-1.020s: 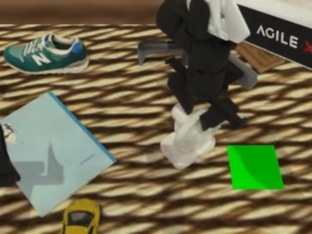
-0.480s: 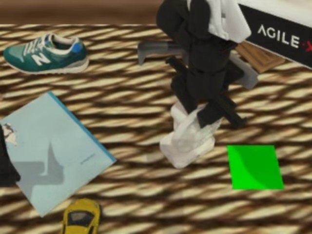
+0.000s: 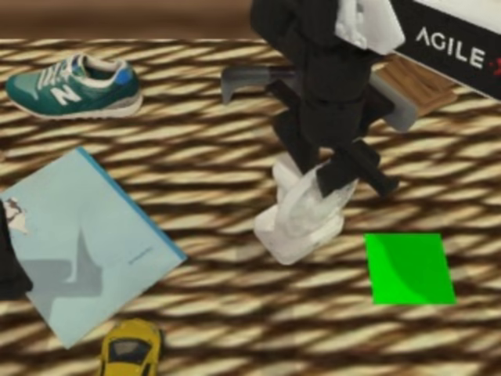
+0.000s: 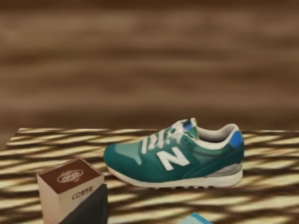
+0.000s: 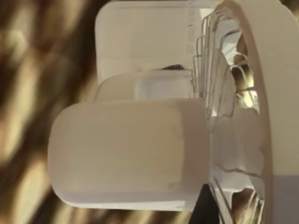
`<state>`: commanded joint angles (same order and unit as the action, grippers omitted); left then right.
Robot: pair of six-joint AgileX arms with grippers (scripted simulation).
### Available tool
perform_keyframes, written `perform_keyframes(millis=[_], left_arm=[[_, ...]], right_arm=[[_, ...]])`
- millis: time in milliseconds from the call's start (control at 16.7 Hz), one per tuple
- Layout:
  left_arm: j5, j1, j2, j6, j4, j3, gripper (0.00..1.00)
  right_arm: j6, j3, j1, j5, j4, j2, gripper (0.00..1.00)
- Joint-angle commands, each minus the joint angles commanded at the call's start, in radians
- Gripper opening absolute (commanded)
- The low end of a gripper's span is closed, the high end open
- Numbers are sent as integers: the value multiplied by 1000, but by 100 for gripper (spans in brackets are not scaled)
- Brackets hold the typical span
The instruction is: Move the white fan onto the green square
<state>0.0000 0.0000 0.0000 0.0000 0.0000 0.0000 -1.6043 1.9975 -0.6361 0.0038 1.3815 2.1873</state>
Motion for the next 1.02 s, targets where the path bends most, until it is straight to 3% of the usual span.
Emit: perform_keyframes(millis=[240, 600, 1020], left_arm=[[0, 0, 0, 0, 0, 0, 100], [0, 0, 0, 0, 0, 0, 100], [0, 0, 0, 0, 0, 0, 100]], right_arm=[[5, 141, -7, -1, 125, 12, 0], [3, 152, -2, -1, 137, 7, 0], [-187, -115, 81, 4, 80, -196, 0]])
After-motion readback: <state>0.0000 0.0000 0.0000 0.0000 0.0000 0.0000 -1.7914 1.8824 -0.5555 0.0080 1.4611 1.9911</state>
